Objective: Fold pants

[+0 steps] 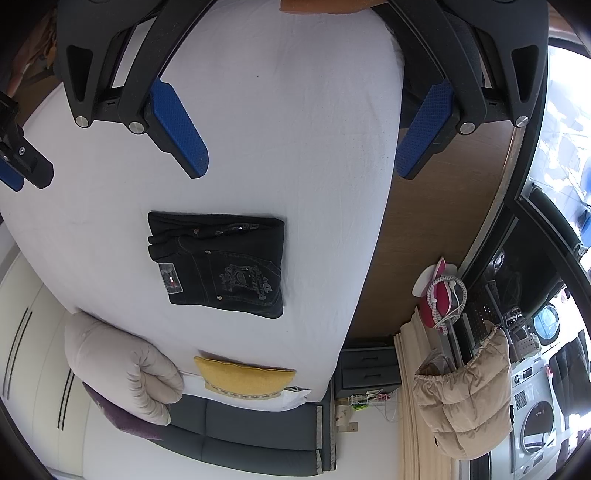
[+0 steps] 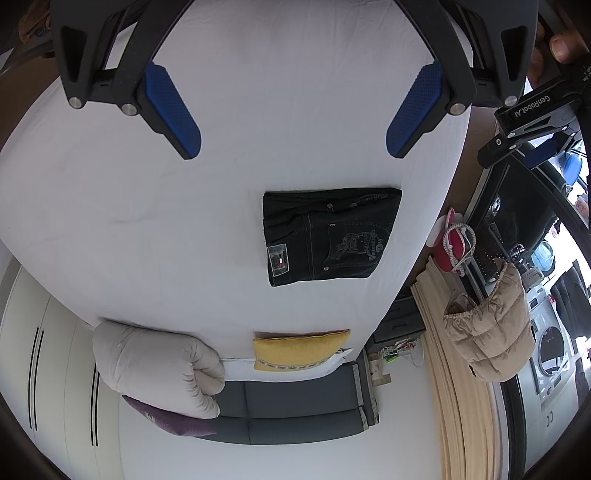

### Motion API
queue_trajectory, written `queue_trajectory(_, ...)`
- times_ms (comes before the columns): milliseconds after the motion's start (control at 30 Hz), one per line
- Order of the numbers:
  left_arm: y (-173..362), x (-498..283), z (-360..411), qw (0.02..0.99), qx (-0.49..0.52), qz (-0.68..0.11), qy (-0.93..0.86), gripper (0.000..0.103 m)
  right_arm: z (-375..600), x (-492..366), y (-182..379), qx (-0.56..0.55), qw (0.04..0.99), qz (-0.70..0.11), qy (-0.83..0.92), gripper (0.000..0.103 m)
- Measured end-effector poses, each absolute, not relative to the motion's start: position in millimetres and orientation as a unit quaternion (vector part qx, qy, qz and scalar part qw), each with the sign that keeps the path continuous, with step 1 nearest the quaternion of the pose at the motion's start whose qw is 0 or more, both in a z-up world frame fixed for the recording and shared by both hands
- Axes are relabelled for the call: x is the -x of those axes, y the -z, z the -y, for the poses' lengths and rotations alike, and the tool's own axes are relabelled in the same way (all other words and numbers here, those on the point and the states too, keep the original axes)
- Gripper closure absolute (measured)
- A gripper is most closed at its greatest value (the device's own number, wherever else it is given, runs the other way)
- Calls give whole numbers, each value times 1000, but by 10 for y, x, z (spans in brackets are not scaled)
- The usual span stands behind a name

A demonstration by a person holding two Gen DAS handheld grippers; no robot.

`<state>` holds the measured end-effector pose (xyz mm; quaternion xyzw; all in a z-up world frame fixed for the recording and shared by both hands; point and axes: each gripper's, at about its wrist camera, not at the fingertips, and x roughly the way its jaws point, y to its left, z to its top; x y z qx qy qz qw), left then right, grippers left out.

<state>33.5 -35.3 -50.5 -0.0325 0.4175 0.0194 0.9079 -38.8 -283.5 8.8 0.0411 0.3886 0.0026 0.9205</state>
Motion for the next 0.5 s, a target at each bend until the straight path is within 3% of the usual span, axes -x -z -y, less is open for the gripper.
queue_trajectory(500,511,-334,360,908,32,-418,-19,0,2828,397,-62,-41,920,-390,-3,0)
